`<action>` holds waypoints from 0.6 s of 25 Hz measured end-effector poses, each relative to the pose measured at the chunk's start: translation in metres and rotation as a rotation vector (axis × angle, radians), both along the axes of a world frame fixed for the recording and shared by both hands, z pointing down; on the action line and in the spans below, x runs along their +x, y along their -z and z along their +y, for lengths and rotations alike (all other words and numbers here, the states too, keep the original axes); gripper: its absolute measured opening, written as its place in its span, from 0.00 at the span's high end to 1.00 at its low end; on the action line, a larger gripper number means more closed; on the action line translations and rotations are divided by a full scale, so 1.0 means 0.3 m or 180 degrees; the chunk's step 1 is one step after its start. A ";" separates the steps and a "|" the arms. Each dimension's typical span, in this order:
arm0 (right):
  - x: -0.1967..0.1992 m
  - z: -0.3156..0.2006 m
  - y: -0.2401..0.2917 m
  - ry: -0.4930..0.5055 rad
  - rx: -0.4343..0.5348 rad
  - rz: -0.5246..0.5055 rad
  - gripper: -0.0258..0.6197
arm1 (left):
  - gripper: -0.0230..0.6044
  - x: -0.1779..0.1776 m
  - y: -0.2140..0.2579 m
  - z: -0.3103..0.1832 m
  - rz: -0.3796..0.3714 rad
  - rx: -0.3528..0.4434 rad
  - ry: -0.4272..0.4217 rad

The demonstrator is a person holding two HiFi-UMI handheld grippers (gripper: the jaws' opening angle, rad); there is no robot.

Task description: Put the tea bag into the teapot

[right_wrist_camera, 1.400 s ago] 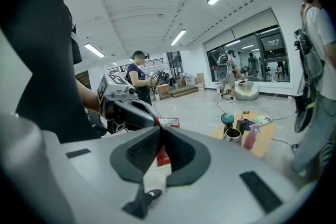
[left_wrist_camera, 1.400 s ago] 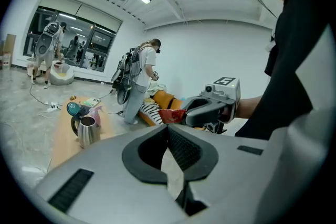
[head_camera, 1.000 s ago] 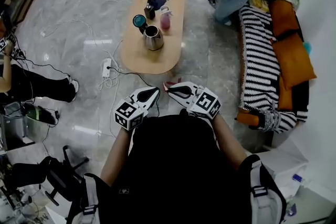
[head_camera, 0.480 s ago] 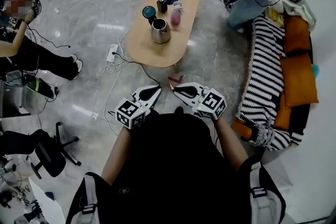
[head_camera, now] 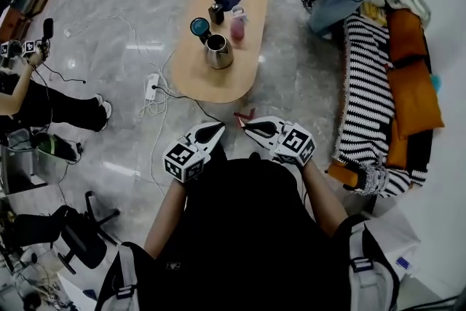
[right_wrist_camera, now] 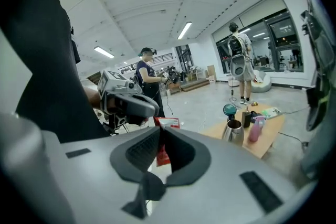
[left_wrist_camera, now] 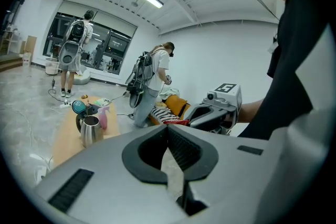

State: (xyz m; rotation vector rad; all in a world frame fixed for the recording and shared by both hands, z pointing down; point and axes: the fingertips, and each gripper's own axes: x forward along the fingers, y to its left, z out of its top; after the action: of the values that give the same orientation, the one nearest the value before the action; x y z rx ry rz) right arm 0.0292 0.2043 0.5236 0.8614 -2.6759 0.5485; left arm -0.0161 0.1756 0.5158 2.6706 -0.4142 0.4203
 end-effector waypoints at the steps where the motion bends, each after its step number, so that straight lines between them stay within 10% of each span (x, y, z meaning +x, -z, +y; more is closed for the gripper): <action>1: -0.010 -0.029 -0.007 -0.0057 -0.0023 0.0016 0.90 | 0.95 -0.009 -0.003 -0.033 0.0006 -0.0006 -0.0058; 15: -0.232 -0.423 0.038 -0.0762 -0.0107 0.0121 0.90 | 0.95 -0.182 -0.018 -0.473 -0.0029 -0.0077 -0.0934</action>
State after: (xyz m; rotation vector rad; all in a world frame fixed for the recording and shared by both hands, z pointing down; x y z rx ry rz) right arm -0.0405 0.0772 0.5121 1.1790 -2.5379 0.6210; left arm -0.0708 0.0337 0.5211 2.7130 -0.0168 0.5191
